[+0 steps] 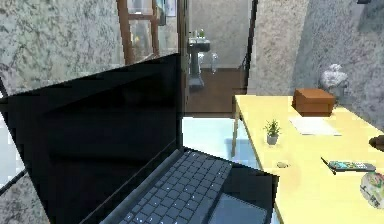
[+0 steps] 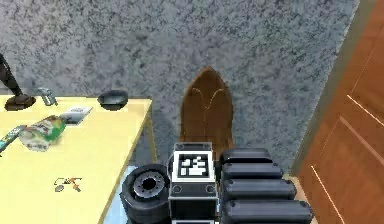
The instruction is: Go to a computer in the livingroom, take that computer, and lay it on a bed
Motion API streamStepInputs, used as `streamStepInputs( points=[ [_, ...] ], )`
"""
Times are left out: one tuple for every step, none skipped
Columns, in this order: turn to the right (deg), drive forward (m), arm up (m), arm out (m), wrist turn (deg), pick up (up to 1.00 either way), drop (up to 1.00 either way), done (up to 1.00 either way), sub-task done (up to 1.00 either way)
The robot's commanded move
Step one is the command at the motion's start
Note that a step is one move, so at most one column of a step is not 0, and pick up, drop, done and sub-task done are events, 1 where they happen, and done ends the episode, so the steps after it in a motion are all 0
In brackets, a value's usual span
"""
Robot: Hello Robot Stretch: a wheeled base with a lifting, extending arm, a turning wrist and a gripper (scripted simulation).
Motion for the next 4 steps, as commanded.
streamStepInputs(
  points=[
    [0.0, 1.0, 0.0, 0.0, 0.0, 0.0, 0.0, 0.0, 0.0],
    [0.0, 1.0, 0.0, 0.0, 0.0, 0.0, 0.0, 0.0, 0.0],
    [15.0, 0.0, 0.0, 0.0, 0.0, 0.0, 0.0, 0.0, 0.0],
    [0.0, 0.15, 0.0, 0.0, 0.0, 0.0, 0.0, 0.0, 0.0]
  ],
)
